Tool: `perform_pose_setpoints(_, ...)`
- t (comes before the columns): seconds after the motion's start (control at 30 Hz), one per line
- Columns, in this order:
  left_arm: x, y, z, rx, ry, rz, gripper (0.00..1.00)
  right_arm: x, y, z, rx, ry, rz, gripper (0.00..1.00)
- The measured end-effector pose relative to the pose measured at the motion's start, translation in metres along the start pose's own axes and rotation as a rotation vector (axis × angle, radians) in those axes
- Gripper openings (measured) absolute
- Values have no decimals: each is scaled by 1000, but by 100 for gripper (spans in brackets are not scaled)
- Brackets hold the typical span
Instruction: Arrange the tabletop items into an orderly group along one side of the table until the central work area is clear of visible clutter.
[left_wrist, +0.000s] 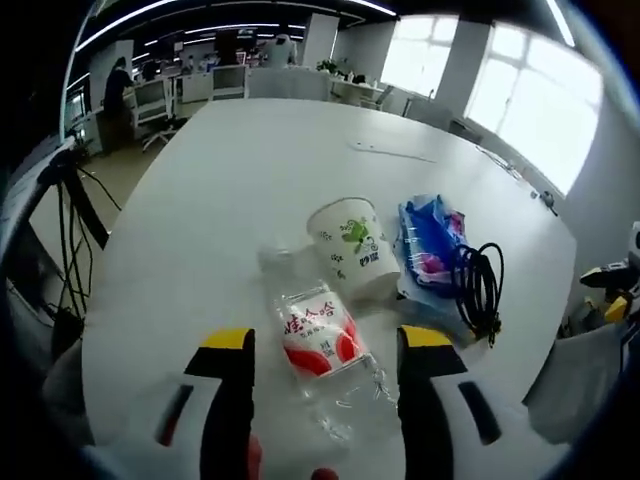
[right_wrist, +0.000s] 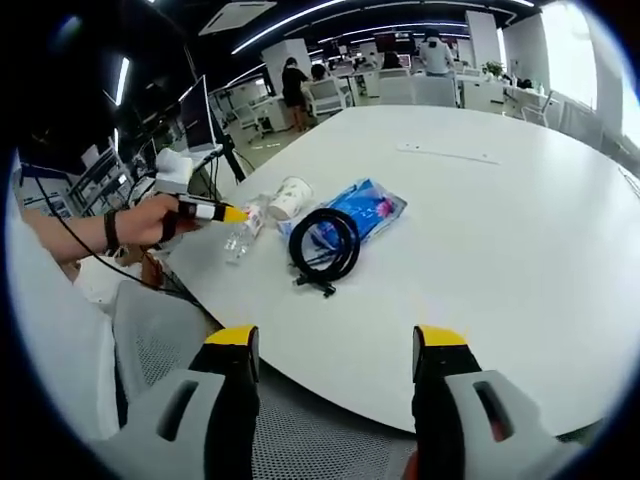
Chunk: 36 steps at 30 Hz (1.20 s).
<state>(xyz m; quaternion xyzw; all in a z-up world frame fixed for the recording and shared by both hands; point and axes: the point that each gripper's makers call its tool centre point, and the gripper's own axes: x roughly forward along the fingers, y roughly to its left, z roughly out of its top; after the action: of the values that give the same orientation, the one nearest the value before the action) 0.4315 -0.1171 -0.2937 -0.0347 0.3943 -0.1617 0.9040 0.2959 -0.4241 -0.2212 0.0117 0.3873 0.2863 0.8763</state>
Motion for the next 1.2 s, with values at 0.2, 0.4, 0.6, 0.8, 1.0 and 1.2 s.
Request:
perform_pose_setpoints(0.2,3,3,0,-5,9,5,56,1,1,0,-2,3,3,61)
perform_pose_setpoints(0.4,5,5,-5,14,29,14,52,3,2,2,-6,-1,8,61)
perform_pose_setpoints(0.6,8,3,-9,33,52,16,51,6,2,6,-19,-3,14,61)
perform_pose_setpoints(0.8,10,1,-11,28,62,3,47,9,3,13,-32,-10,20,62)
perform_pose_setpoints(1.0,10,-1,-12,33,65,-14,41,11,7,14,-46,-13,28,63)
perform_pose_setpoints(1.2,5,3,-13,75,82,-8,37,12,10,15,-44,-19,32,64)
